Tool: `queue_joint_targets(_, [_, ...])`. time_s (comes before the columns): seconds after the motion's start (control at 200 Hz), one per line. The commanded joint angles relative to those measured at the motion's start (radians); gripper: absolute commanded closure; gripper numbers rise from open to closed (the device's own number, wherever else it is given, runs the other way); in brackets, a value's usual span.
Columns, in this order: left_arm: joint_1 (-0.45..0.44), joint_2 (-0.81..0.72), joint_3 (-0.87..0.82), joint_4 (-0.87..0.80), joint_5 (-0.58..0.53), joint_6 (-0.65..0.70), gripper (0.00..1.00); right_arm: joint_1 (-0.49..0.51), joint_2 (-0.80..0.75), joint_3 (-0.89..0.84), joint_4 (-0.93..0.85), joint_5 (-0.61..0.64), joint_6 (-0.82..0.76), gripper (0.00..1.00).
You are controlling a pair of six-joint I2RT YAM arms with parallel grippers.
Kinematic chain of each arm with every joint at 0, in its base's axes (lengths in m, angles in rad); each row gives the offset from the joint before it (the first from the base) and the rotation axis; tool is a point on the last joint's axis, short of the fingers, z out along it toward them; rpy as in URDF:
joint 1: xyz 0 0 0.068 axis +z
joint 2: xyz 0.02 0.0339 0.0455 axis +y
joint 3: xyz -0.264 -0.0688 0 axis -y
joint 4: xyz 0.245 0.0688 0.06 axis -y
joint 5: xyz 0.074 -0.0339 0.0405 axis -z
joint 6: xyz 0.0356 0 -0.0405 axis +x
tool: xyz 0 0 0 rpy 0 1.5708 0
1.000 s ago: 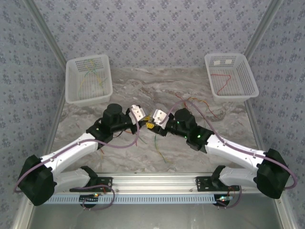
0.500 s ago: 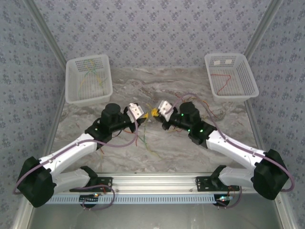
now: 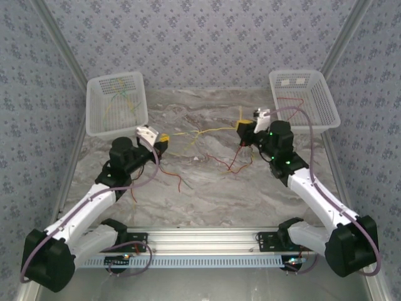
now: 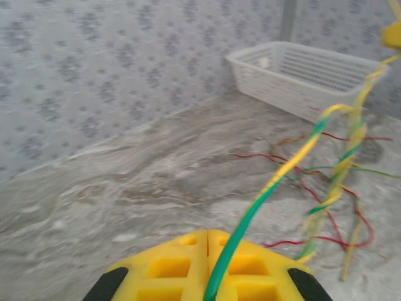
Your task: Untangle the cables
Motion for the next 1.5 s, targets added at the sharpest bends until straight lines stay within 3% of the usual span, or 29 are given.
queue_joint_targets(0.0, [0.094,-0.065,-0.023,0.019,-0.161,-0.081,1.00,-0.129,-0.052,-0.010,-0.069,0.188,0.108,1.00])
queue_joint_targets(0.355, [0.218,-0.137,-0.065,0.034,-0.407,-0.208,1.00,-0.275,-0.183,0.005,-0.216,0.305,0.160,1.00])
queue_joint_targets(0.47, [0.272,-0.127,-0.014,-0.022,-0.490,-0.280,1.00,-0.305,-0.218,0.022,-0.298,0.415,0.179,1.00])
queue_joint_targets(0.57, [0.325,-0.101,0.038,-0.053,-0.456,-0.318,1.00,-0.362,-0.247,0.023,-0.322,0.409,0.210,1.00])
queue_joint_targets(0.72, [0.352,-0.031,0.179,-0.155,-0.518,-0.315,1.00,-0.384,-0.263,0.025,-0.328,0.384,0.227,1.00])
queue_joint_targets(0.835, [0.406,0.060,0.277,-0.170,-0.454,-0.309,1.00,-0.376,-0.261,0.018,-0.288,0.308,0.235,1.00])
queue_joint_targets(1.169, [0.505,0.540,0.662,-0.279,-0.506,-0.228,1.00,-0.339,-0.278,0.062,-0.268,0.184,0.187,1.00])
queue_joint_targets(1.314, [0.507,0.758,0.865,-0.428,-0.450,-0.273,1.00,-0.279,-0.261,0.109,-0.261,0.128,0.175,1.00])
queue_joint_targets(1.439, [0.490,0.861,0.940,-0.477,-0.486,-0.313,1.00,-0.203,-0.234,0.155,-0.257,0.115,0.150,1.00])
queue_joint_targets(1.494, [0.482,0.891,0.964,-0.492,-0.491,-0.312,0.94,-0.169,-0.220,0.174,-0.260,0.130,0.135,1.00])
